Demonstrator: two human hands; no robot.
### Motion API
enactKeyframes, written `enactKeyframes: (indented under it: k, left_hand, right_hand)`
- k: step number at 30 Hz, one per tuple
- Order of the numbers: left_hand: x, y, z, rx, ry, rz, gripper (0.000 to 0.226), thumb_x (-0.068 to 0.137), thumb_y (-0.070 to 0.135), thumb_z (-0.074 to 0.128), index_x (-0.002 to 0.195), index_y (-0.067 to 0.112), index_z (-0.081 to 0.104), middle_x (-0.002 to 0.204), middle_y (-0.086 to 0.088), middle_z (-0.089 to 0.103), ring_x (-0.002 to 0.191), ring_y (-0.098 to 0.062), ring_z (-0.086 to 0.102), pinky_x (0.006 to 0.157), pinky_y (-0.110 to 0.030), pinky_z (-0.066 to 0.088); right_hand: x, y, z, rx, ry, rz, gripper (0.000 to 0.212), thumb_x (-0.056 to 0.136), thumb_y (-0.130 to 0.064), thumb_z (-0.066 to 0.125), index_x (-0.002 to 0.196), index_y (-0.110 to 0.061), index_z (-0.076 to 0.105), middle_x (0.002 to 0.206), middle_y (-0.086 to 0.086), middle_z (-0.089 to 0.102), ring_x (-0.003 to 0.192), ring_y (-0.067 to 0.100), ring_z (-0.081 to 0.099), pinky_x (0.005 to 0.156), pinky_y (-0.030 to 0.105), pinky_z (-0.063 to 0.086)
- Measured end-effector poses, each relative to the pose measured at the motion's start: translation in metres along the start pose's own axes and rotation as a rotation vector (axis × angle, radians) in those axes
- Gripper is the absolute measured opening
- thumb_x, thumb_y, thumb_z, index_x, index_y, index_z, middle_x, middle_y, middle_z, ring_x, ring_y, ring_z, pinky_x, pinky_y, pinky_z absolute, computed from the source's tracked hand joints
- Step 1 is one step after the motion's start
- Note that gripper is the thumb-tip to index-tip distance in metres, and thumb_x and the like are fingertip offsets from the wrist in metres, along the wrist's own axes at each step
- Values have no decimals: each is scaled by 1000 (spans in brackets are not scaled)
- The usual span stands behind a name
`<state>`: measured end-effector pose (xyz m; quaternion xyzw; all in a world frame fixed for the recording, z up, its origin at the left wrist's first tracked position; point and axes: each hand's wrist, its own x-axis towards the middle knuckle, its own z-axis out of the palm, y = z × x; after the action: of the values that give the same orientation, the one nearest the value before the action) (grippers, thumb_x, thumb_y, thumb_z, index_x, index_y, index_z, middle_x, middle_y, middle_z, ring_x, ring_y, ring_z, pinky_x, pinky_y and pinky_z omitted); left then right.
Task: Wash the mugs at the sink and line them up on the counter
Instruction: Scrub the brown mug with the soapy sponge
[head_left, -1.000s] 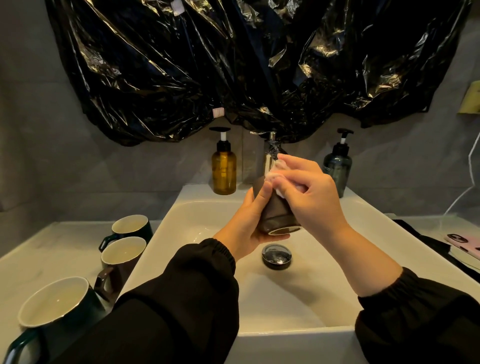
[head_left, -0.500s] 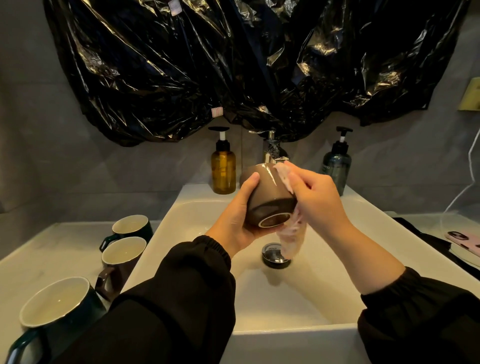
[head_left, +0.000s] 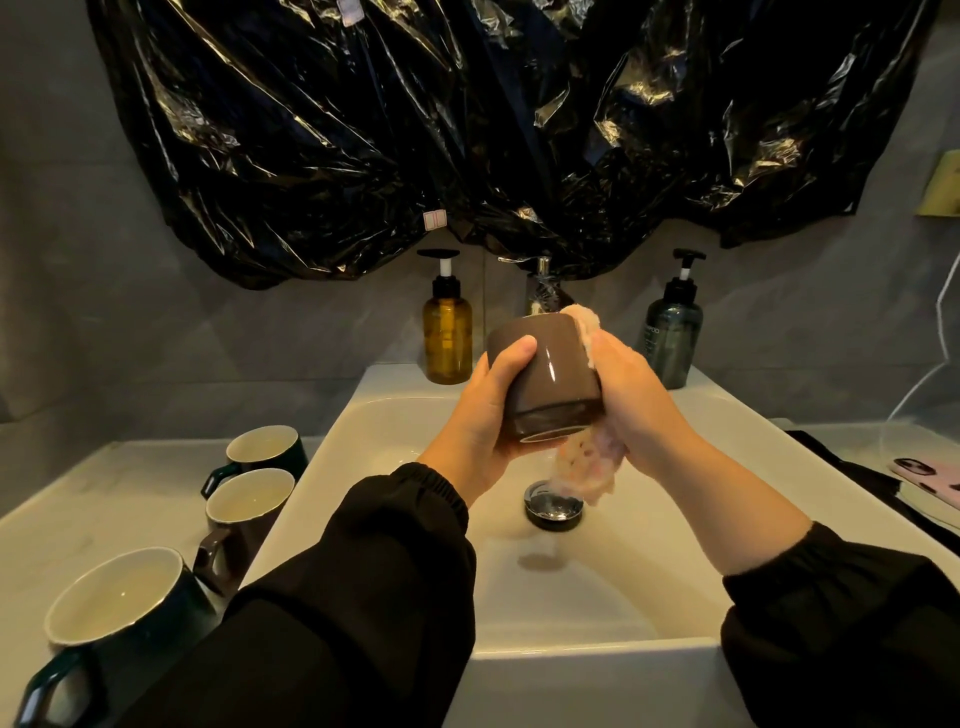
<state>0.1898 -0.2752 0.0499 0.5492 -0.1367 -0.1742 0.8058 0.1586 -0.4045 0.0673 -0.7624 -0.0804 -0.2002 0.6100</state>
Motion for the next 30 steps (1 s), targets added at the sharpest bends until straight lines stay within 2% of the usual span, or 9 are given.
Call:
enactKeyframes:
  k: [3, 6, 8, 10, 13, 18, 23, 26, 30]
  left_hand:
    - [4, 0, -3, -78, 78, -14, 72, 68, 55, 71, 129, 24, 50, 121, -13, 63, 103, -31, 65, 76, -45, 57]
    - [5, 2, -6, -155, 120, -60, 63, 73, 54, 70, 125, 23, 55, 119, -14, 64, 104, -31, 64, 76, -46, 57]
    - [2, 4, -6, -211, 153, -111, 53, 77, 53, 67, 117, 20, 56, 112, -15, 64, 101, -31, 63, 79, -45, 56]
    - [1, 5, -6, -283, 219, -162, 48, 79, 53, 66, 110, 19, 52, 107, -15, 63, 98, -32, 61, 81, -48, 54]
    - [2, 4, -9, -341, 290, -222, 56, 77, 53, 68, 117, 20, 47, 111, -16, 60, 100, -35, 58, 84, -53, 52]
    - [1, 2, -7, -366, 200, -292, 60, 77, 59, 65, 116, 14, 59, 103, -14, 67, 100, -32, 61, 80, -46, 54]
    - [-2, 5, -6, -386, 247, -290, 53, 77, 56, 66, 106, 13, 56, 104, -16, 64, 99, -33, 58, 83, -48, 52]
    - [-3, 7, -5, -415, 269, -276, 53, 77, 54, 67, 106, 13, 51, 107, -18, 62, 100, -35, 57, 84, -50, 51]
    - [-5, 7, -3, -381, 216, -269, 54, 77, 55, 65, 109, 13, 55, 107, -17, 64, 99, -33, 59, 86, -48, 51]
  right_hand:
    - [-19, 0, 10, -219, -63, -239, 35, 103, -37, 34, 136, -38, 47, 145, -15, 40, 127, -6, 39, 103, 17, 36]
    - [-18, 6, 15, -408, -92, -414, 42, 101, -27, 40, 143, -27, 42, 155, -11, 24, 143, 1, 16, 118, 25, 15]
    - [-10, 10, 10, -336, -10, -295, 33, 101, -24, 42, 130, -23, 57, 153, -6, 32, 142, 8, 25, 115, 28, 23]
    - [-2, 14, 1, -393, 128, -181, 27, 100, -22, 46, 110, -14, 70, 143, 1, 45, 134, 16, 38, 102, 15, 27]
    - [-4, 15, -6, -497, 328, -385, 23, 93, -4, 55, 112, -6, 68, 107, 5, 50, 97, 11, 50, 79, 3, 35]
    - [-19, 12, 19, -655, 3, -834, 13, 84, -3, 68, 97, -6, 70, 93, 10, 60, 82, 17, 57, 69, 24, 53]
    - [-5, 22, 1, -548, 125, -743, 6, 81, -3, 71, 83, -8, 71, 86, 4, 60, 79, 14, 59, 69, 29, 53]
    - [0, 26, -10, -495, 231, -591, 22, 81, 8, 67, 83, -13, 71, 84, -3, 57, 83, 0, 58, 75, 15, 48]
    - [-9, 17, 5, -506, 105, -768, 14, 81, 7, 67, 90, -4, 70, 92, 3, 60, 90, 14, 60, 79, 19, 50]
